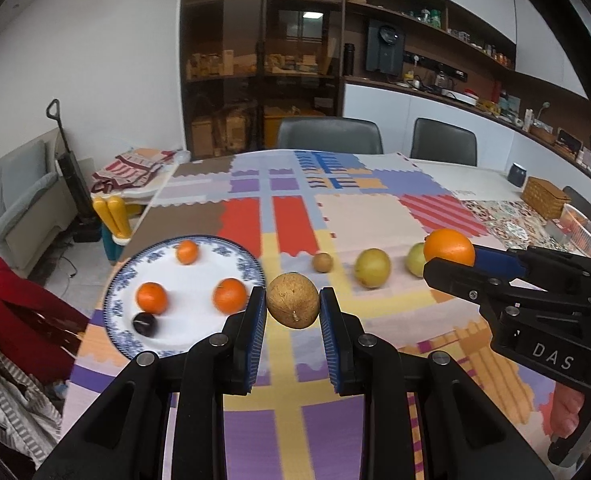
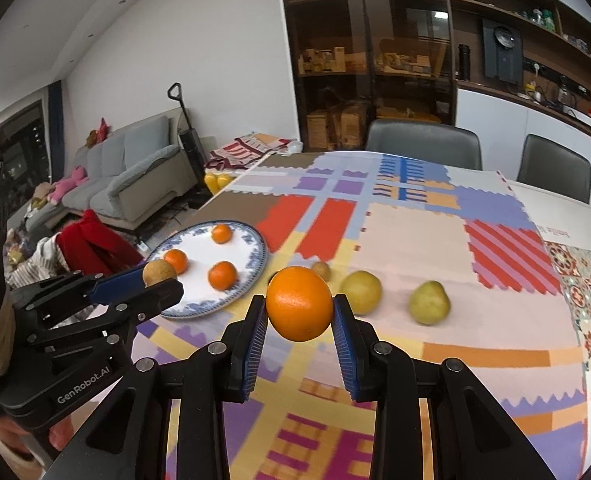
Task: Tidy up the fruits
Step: 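Carry kiwi and orange over the plate and open both tools, then move both tools back toward the two large green-yellow pears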
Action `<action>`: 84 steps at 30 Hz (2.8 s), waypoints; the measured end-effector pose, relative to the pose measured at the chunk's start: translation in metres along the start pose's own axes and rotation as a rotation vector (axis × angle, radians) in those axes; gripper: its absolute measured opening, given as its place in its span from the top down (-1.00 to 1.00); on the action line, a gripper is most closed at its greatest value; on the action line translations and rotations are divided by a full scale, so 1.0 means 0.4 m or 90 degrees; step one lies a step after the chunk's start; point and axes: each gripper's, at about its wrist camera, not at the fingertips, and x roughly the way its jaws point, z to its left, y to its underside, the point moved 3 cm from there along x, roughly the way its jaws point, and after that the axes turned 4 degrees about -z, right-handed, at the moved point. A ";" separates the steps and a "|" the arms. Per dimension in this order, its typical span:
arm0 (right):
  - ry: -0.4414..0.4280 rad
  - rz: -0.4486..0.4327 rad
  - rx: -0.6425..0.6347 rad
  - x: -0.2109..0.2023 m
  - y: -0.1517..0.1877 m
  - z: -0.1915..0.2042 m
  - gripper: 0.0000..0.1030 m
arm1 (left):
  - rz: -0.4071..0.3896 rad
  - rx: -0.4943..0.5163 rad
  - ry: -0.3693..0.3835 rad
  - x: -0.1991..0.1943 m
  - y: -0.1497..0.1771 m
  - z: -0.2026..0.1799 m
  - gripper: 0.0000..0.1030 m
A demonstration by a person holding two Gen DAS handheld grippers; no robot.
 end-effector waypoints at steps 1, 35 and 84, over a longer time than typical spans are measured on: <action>-0.005 0.002 -0.002 0.008 -0.004 0.009 0.34 | -0.001 -0.002 -0.004 -0.001 0.000 0.010 0.48; -0.077 0.064 -0.076 0.326 -0.065 0.249 0.34 | 0.037 -0.050 -0.085 0.161 0.036 0.351 0.48; -0.062 0.042 -0.049 0.310 -0.095 0.203 0.13 | 0.055 0.013 -0.070 0.156 -0.067 0.295 -0.06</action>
